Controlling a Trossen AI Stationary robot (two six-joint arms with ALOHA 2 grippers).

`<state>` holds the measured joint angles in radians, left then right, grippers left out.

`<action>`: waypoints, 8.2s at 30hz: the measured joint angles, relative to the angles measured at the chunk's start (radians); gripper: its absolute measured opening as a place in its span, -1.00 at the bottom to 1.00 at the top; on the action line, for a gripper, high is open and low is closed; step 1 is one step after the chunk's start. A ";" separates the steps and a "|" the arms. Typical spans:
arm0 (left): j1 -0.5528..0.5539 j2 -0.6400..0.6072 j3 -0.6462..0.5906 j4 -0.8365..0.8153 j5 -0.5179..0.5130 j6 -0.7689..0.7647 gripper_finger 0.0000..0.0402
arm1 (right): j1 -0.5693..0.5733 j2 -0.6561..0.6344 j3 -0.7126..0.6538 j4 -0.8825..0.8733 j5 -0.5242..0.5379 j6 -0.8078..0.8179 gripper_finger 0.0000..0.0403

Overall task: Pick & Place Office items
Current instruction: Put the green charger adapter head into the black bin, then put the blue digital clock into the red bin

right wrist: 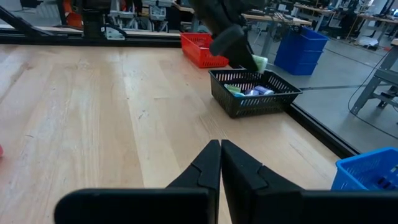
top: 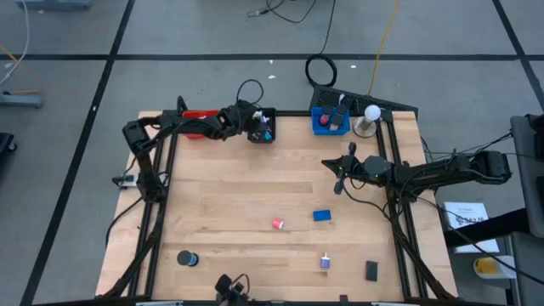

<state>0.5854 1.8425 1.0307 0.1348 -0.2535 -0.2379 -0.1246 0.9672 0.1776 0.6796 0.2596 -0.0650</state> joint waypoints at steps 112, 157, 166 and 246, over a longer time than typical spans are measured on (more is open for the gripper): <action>-0.007 0.096 0.254 -0.404 -0.028 0.003 -0.96 | 0.000 0.000 0.000 0.001 0.000 0.000 -0.96; -0.446 -0.242 -0.405 0.443 0.159 0.183 -0.97 | 0.000 0.000 0.000 0.005 0.000 -0.001 -0.96; -0.604 -0.227 -0.576 0.824 0.115 0.241 -0.98 | 0.000 0.000 0.000 0.022 -0.002 0.016 -0.96; -0.649 -0.226 -0.533 0.655 0.065 -0.187 -0.02 | 0.554 0.440 0.320 -0.526 0.549 0.258 -0.22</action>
<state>-0.0638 1.6169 0.4976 0.7894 -0.1882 -0.4251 0.4293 1.4075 0.4976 0.1534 0.8087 0.1930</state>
